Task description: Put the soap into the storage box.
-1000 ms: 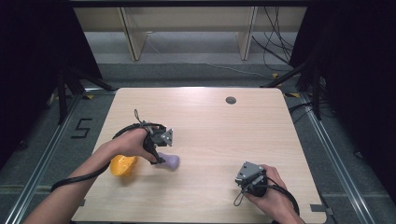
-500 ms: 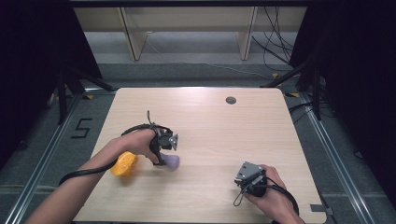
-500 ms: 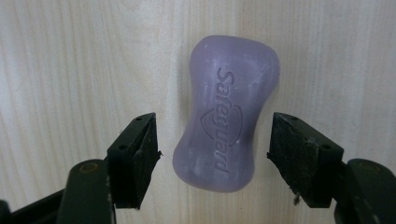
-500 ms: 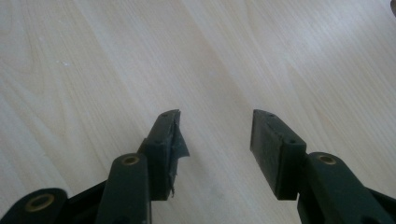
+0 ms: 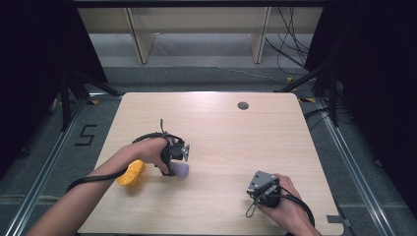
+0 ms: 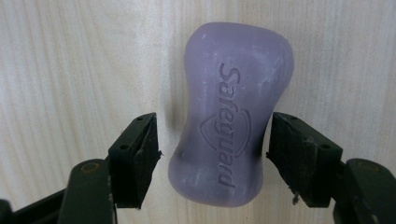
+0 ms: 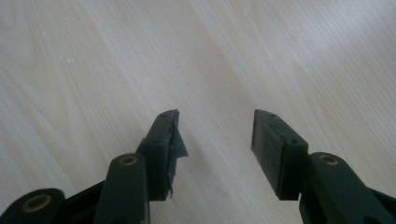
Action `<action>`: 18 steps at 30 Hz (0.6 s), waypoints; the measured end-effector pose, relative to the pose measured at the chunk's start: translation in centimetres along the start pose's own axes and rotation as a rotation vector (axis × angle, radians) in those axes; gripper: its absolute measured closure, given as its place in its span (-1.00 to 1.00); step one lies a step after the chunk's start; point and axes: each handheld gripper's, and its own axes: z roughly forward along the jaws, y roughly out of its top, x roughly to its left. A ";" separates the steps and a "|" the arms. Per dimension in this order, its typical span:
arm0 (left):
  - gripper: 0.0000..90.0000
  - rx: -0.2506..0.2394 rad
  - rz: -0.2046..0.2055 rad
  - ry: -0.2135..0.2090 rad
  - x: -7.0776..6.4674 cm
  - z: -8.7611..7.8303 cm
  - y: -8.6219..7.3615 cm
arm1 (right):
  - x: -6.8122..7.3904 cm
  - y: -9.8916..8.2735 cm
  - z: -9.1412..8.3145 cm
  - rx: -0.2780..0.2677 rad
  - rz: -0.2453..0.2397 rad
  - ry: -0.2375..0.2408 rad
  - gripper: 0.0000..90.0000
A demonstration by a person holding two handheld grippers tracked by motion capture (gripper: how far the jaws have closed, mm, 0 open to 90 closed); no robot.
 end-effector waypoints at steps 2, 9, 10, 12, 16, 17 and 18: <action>-0.27 0.011 0.001 -0.007 0.2 0.2 0.1 | 0.1 0.0 0.0 0.003 0.015 0.000 0.15; -0.28 0.020 -0.003 -0.032 0.5 0.5 0.1 | 0.0 -0.1 0.1 -0.001 0.003 0.014 0.14; -0.28 0.020 -0.003 -0.032 0.5 0.5 0.1 | 0.0 -0.1 0.1 -0.001 0.003 0.014 0.14; -0.28 0.013 -0.020 -0.056 0.7 0.6 0.0 | 0.1 -0.1 0.1 0.009 0.020 0.011 0.14; -0.26 0.017 -0.015 -0.058 0.8 0.7 0.0 | 0.1 -0.1 0.1 0.012 0.021 0.013 0.14; -0.26 0.019 -0.013 -0.061 0.9 0.8 0.0 | 0.1 -0.1 0.1 0.012 0.021 0.016 0.14; -0.26 0.019 -0.012 -0.063 0.9 0.8 0.0 | 0.1 -0.1 0.1 0.013 0.022 0.017 0.14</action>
